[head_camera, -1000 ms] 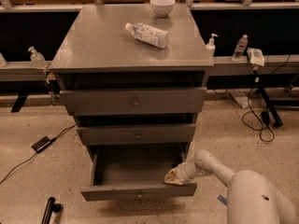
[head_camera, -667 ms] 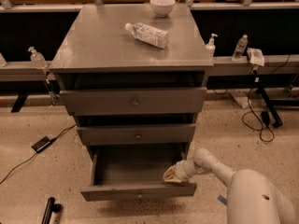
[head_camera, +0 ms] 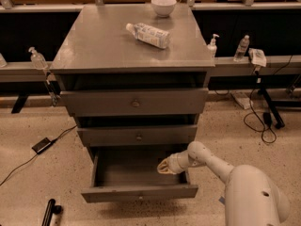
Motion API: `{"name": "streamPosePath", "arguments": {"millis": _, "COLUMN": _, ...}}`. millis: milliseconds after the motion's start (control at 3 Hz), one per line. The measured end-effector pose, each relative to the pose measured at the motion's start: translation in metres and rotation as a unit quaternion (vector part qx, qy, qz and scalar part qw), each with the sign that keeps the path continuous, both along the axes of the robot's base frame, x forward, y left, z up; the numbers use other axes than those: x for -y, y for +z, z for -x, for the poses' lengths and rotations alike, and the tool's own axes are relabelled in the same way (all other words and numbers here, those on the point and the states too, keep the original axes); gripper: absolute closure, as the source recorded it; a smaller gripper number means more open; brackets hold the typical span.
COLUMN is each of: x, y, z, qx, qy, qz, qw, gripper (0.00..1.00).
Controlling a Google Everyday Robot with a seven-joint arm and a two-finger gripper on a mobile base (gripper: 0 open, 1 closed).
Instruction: Open bottom drawer
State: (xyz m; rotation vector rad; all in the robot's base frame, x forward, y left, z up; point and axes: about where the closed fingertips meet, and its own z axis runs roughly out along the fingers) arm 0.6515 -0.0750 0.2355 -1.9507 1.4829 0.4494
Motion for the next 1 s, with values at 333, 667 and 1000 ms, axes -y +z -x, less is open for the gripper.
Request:
{"name": "streamPosePath", "arguments": {"millis": 333, "x": -0.019, "y": -0.037, "z": -0.006, "qx": -0.032, "qy": 0.020, "qz": 0.003, "qw": 0.9993, "gripper": 1.00}}
{"name": "streamPosePath", "arguments": {"millis": 667, "x": -0.015, "y": -0.068, "z": -0.020, "qx": -0.051, "qy": 0.011, "qz": 0.012, "qw": 0.9986, "gripper": 1.00}}
{"name": "streamPosePath", "arguments": {"millis": 1000, "x": -0.015, "y": -0.079, "z": -0.021, "qx": -0.060, "qy": 0.012, "qz": 0.012, "qw": 0.9981, "gripper": 1.00}}
